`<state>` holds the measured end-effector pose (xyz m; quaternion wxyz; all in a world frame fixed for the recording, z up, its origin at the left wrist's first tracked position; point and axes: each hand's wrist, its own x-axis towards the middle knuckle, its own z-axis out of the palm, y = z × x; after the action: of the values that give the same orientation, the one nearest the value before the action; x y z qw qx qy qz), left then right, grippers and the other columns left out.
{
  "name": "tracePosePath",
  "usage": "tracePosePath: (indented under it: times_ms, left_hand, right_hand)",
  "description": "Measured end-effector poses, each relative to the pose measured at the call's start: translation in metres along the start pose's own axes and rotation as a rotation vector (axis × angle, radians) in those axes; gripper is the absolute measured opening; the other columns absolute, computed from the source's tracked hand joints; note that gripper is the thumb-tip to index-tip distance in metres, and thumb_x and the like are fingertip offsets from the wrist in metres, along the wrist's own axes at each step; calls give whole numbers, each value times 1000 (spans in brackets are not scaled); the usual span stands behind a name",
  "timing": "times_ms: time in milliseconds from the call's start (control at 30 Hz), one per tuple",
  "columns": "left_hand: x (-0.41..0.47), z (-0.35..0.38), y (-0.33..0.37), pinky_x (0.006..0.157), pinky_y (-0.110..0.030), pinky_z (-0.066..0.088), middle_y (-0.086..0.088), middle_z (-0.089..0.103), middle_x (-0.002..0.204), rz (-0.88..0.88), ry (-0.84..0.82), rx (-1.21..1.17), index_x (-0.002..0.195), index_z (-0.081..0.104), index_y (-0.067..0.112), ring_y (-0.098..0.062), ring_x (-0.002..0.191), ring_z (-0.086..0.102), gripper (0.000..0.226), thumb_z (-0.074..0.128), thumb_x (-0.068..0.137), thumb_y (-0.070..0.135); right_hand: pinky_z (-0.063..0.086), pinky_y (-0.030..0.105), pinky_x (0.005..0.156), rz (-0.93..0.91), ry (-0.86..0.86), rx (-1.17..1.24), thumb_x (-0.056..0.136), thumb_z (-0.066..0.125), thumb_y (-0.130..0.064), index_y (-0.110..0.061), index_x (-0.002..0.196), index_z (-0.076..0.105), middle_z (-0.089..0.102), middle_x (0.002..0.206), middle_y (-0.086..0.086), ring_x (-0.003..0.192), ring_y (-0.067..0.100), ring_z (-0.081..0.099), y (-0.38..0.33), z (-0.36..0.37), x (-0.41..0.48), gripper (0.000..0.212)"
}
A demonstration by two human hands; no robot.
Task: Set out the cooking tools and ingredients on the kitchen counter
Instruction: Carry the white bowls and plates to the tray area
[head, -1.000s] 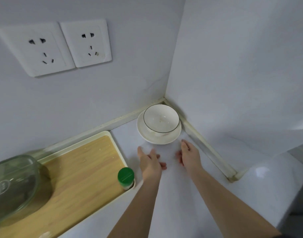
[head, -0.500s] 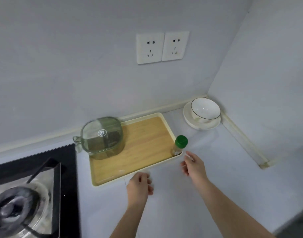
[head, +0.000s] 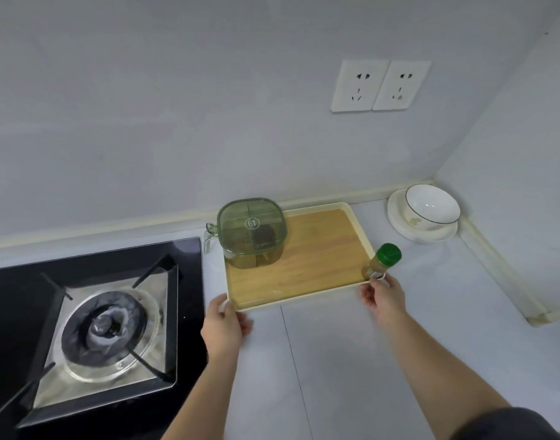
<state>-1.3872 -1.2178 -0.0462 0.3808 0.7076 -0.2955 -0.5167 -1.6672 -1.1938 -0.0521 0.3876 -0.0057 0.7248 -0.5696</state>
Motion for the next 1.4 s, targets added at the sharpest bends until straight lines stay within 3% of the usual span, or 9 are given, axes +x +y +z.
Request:
tracePosePath:
  times_ms: [200, 433, 700, 833, 933, 1067, 1200, 1267, 1400]
  left_hand:
    - [2, 20, 0, 47, -23, 53, -17, 64, 75, -41, -16, -29, 112, 67, 16, -30, 60, 62, 33, 37, 100, 9]
    - [-5, 61, 0, 43, -21, 48, -14, 59, 68, -22, -21, 28, 99, 71, 13, -25, 50, 53, 36, 36, 98, 8]
    - [-18, 88, 0, 40, -19, 44, -14, 58, 68, 26, 32, 113, 84, 68, 12, -23, 48, 50, 37, 33, 94, 5]
    - [-24, 97, 2, 44, -22, 42, -12, 54, 66, 6, 18, 112, 84, 66, 2, -23, 50, 46, 34, 33, 88, 0]
    - [-26, 98, 3, 45, -22, 45, -12, 54, 68, 1, 16, 63, 81, 69, 9, -23, 50, 47, 37, 34, 90, 1]
    - [-25, 95, 3, 43, -22, 50, -14, 62, 75, -59, -11, 37, 108, 65, 15, -25, 54, 56, 29, 39, 95, 10]
    - [-37, 78, -5, 49, -27, 52, -15, 65, 84, -119, -124, -44, 141, 41, 17, -26, 62, 60, 42, 44, 99, 23]
    - [-52, 61, -10, 53, -30, 53, -15, 68, 90, -93, -169, -13, 144, 36, 20, -26, 66, 63, 45, 45, 100, 25]
    - [-86, 7, -16, 52, -30, 51, -12, 67, 88, 12, -181, 16, 131, 50, 13, -23, 63, 62, 32, 46, 100, 19]
  right_hand:
    - [48, 20, 40, 0, -9, 14, 97, 42, 2, -20, 112, 49, 53, 69, 12, 55, 19, 52, -10, -7, 4, 28]
    - [48, 17, 39, -3, -2, 9, 96, 44, 3, -18, 118, 51, 54, 73, 13, 59, 19, 51, -30, -34, 32, 31]
    - [45, 18, 40, -28, -53, -19, 95, 41, 4, -17, 112, 52, 53, 71, 13, 55, 19, 50, -41, -50, 49, 29]
    - [46, 21, 47, -23, -63, -39, 96, 44, 1, -16, 108, 53, 54, 71, 11, 57, 17, 52, -47, -59, 54, 23]
    - [47, 24, 53, -10, -89, -44, 96, 46, 1, -14, 105, 54, 54, 72, 11, 59, 17, 52, -51, -63, 57, 19]
    - [52, 21, 46, -6, -112, 5, 96, 50, -1, -8, 108, 53, 55, 75, 13, 62, 20, 54, -42, -66, 52, 14]
    - [53, 22, 42, 47, -131, 29, 98, 48, -4, -2, 110, 48, 57, 77, 17, 64, 23, 58, -24, -57, 27, 12]
    - [52, 21, 41, 104, -183, 41, 99, 46, -6, -2, 110, 47, 57, 76, 17, 62, 22, 57, -14, -47, 2, 12]
    - [50, 29, 52, 139, -374, -75, 98, 49, -11, -8, 111, 52, 61, 79, 14, 64, 23, 58, 8, -23, -65, 13]
